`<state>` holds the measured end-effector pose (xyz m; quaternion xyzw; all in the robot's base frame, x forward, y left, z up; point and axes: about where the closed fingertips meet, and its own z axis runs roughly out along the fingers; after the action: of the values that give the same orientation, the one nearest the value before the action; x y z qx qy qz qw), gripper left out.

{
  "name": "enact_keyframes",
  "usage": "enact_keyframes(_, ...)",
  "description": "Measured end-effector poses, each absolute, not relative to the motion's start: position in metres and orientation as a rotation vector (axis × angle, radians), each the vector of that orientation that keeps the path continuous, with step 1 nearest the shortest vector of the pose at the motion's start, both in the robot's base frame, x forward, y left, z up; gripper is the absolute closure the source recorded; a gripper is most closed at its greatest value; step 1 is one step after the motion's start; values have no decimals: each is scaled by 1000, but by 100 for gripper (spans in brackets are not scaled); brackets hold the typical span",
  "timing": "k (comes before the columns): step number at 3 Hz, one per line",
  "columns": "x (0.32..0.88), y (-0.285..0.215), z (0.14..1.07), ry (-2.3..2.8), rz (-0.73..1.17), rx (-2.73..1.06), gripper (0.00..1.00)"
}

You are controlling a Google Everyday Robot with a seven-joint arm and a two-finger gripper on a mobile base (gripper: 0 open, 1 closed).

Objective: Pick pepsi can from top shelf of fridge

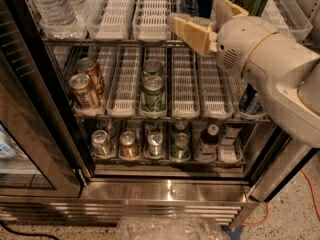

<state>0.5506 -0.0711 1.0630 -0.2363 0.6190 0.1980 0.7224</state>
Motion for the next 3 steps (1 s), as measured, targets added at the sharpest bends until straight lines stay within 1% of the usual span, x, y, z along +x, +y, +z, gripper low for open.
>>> enact_keyframes(2, 553, -74, 1053, 1390, 446, -429, 34)
enact_keyframes(3, 553, -74, 1053, 1390, 446, -429, 41)
